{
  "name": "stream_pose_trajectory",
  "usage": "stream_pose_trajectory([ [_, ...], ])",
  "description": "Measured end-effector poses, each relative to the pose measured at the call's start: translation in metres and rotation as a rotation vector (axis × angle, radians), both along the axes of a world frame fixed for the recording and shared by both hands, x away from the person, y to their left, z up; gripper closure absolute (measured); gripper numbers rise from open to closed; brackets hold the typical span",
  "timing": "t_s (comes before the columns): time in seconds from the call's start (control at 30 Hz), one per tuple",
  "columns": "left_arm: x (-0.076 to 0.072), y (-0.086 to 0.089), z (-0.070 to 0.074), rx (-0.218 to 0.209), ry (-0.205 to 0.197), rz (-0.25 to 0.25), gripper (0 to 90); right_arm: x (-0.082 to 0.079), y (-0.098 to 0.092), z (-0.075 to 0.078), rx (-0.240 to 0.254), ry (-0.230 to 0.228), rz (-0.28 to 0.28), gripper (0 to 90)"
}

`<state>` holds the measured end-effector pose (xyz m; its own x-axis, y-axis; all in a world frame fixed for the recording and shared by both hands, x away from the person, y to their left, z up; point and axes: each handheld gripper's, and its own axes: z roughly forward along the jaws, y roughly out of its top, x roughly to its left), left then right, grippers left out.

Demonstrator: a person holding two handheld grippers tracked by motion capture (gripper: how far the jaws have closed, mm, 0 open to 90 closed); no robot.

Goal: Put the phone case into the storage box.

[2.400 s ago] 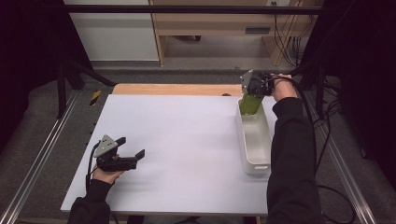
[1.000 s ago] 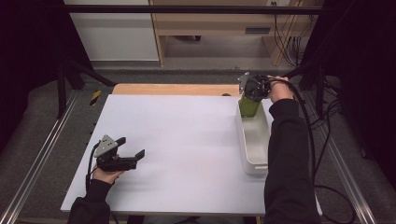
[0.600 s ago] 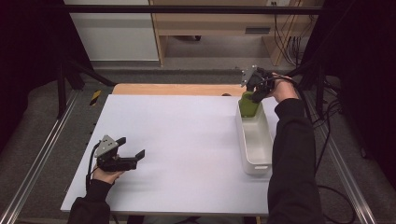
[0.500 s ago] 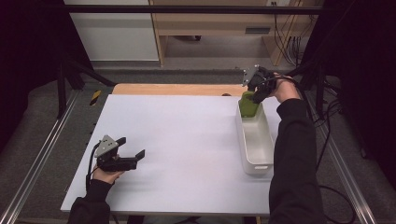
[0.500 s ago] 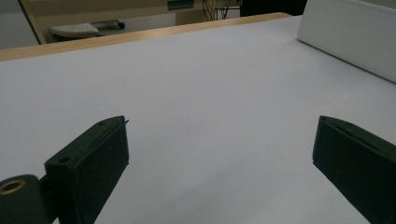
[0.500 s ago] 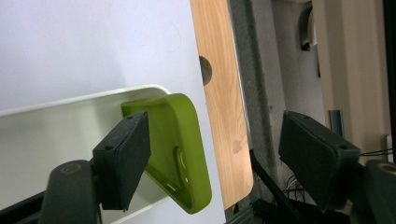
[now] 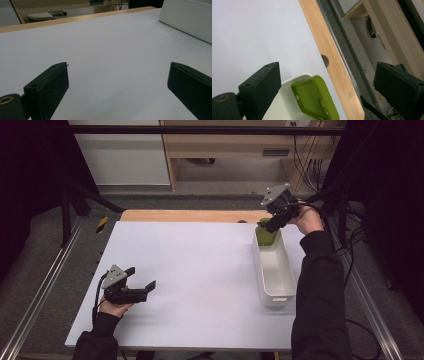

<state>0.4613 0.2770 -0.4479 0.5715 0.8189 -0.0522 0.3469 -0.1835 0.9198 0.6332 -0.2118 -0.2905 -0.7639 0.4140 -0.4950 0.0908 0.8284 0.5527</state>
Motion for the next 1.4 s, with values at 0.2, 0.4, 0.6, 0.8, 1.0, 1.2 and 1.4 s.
stream_pose_trajectory([
  [0.2, 0.0, 0.001, 0.001, -0.008, 0.005, 0.007, 2.9, -0.019, -0.002, 0.005, 0.17, -0.011, -0.011, 4.2],
  [0.4, -0.001, 0.001, 0.001, -0.013, 0.007, 0.006, 2.6, -0.04, -0.003, 0.007, 0.316, -0.009, -0.03, 3.4],
  [0.6, -0.002, 0.002, 0.003, -0.024, -0.008, -0.007, 2.5, -0.057, -0.001, 0.0, 0.413, 0.002, -0.056, 3.4],
  [0.8, -0.002, 0.002, 0.004, -0.035, -0.016, -0.015, 2.5, -0.078, -0.001, -0.007, 0.548, 0.01, -0.024, 2.2],
  [1.0, -0.002, 0.001, 0.005, -0.04, -0.02, -0.027, 2.5, -0.098, 0.0, -0.012, 0.603, 0.013, -0.025, 1.9],
  [1.2, -0.004, 0.001, 0.006, -0.038, -0.021, -0.034, 2.5, -0.121, -0.007, -0.023, 0.668, -0.003, -0.018, 1.8],
  [1.4, -0.005, 0.0, 0.007, -0.037, -0.026, -0.042, 2.5, -0.144, -0.016, -0.038, 0.723, -0.007, -0.019, 1.6],
])
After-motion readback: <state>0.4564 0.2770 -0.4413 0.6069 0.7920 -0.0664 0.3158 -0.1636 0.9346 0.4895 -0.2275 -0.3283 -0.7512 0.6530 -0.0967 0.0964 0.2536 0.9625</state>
